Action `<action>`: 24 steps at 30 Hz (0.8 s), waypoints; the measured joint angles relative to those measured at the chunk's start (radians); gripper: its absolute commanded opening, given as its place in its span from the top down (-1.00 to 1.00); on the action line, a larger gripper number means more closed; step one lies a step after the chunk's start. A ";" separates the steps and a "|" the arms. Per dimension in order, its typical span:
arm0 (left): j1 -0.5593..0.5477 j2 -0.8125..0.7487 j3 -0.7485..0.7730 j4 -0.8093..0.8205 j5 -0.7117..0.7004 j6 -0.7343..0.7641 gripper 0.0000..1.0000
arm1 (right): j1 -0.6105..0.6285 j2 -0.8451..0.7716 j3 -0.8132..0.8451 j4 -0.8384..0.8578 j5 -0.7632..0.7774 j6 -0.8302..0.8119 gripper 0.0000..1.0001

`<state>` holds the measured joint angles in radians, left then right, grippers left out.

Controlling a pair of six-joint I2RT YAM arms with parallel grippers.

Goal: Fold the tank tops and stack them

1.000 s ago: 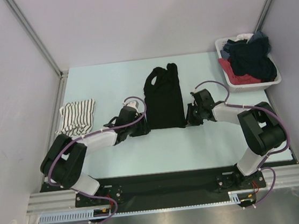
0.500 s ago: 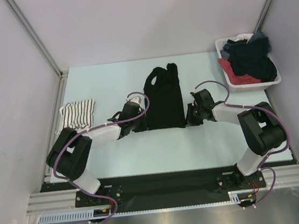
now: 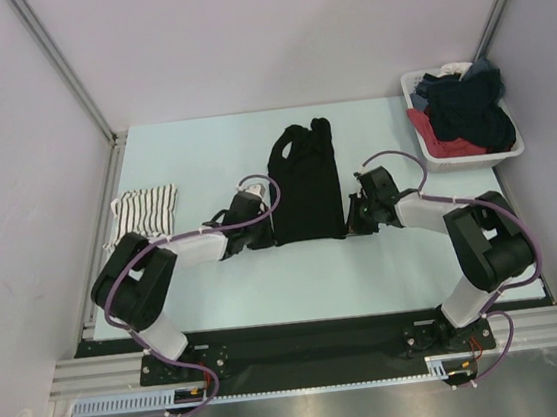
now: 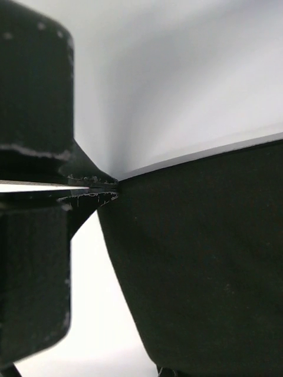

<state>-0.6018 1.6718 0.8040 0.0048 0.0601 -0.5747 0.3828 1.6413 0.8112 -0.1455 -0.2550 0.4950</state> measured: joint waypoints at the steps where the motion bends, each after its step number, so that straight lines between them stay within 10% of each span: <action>1: 0.000 -0.006 -0.006 0.001 0.000 0.000 0.99 | 0.005 -0.006 -0.004 -0.002 0.006 0.000 1.00; 24: -0.304 -0.481 -0.395 -0.066 -0.023 -0.142 0.99 | 0.268 -0.662 -0.332 -0.359 0.121 0.189 1.00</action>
<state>-0.9054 1.1908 0.4088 -0.0616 0.0376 -0.7162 0.6506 0.9794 0.4797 -0.5041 -0.1341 0.6842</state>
